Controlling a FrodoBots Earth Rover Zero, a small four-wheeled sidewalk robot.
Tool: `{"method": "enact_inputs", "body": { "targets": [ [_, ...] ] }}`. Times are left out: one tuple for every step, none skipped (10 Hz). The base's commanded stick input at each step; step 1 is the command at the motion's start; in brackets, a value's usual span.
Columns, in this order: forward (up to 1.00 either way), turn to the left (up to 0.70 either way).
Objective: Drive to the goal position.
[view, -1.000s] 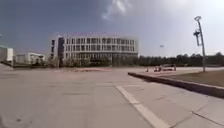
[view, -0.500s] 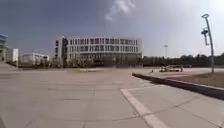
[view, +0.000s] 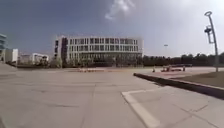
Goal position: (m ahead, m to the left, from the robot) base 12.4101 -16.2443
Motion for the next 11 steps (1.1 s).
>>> {"method": "enact_inputs", "body": {
  "targets": [
    [0.70,0.00],
    [0.70,0.00],
    [0.70,0.00],
    [0.70,0.00],
    [0.70,0.00],
    [0.70,0.00],
    [0.70,0.00],
    [0.70,0.00],
    [0.70,0.00],
    [0.70,0.00],
    [0.70,0.00]
  ]
}}
